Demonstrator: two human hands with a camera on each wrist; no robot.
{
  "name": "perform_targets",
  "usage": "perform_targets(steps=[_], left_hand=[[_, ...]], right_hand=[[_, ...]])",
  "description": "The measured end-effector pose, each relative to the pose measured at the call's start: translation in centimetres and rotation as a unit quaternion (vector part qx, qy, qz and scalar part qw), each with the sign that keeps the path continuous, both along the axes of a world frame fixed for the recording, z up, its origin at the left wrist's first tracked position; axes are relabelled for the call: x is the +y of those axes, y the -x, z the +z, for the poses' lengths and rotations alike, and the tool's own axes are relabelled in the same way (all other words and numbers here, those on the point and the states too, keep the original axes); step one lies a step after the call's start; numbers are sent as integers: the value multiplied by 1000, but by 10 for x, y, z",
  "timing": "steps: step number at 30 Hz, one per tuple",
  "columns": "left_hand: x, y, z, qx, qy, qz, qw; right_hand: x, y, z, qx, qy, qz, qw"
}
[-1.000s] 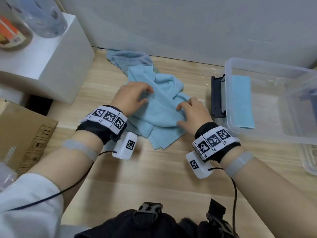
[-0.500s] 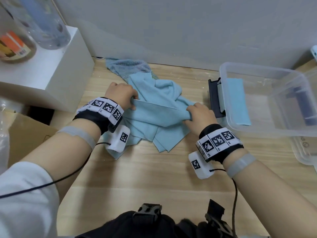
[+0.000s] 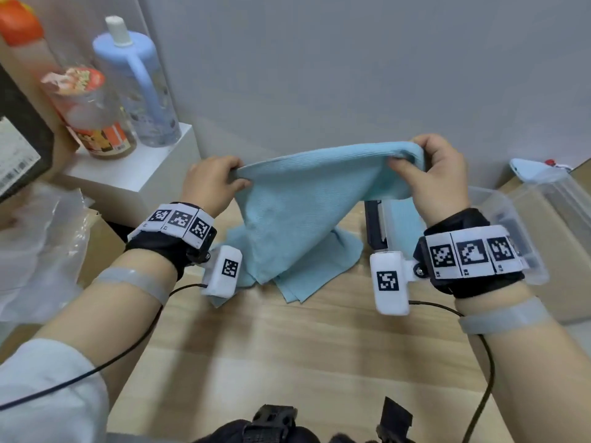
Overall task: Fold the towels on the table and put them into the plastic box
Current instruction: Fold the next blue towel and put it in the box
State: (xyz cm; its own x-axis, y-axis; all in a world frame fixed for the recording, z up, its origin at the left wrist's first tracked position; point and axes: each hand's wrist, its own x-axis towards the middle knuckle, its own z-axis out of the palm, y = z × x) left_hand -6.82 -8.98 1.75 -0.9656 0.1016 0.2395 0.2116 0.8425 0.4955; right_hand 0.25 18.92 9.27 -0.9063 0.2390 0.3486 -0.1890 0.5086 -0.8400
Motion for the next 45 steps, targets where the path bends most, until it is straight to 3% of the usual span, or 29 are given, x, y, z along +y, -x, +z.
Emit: perform_targets(steps=[5,10,14,19,22,26,31,37,41,45], left_hand=[[6,-8,32,42,-194,54,979],[4,-21,61,127,-397,78,906],[8,-33,88,172,-481,55,858],[14,-47,106,185,-513,42,837],[18,-51,102,132,-515,27,847],[35,-62,87,-49,-481,12,876],[65,-82,84,-180,-465,-67,864],[90,-98,100,-193,-441,-147,864],[96,-104,101,-175,-421,-158,876],[92,-101,99,-132,-427,-124,886]], right_hand=[[30,-12,28,63,20,-56,996],[50,-25,37,90,57,-83,991],[54,-38,52,123,90,-76,985],[55,-54,69,157,116,-46,980],[56,-55,63,128,127,-54,982],[49,-53,38,23,127,-61,990],[23,-64,26,-133,197,126,963],[7,-73,35,-193,186,324,907],[-1,-77,39,-126,104,282,945],[-1,-76,37,-38,106,206,972]])
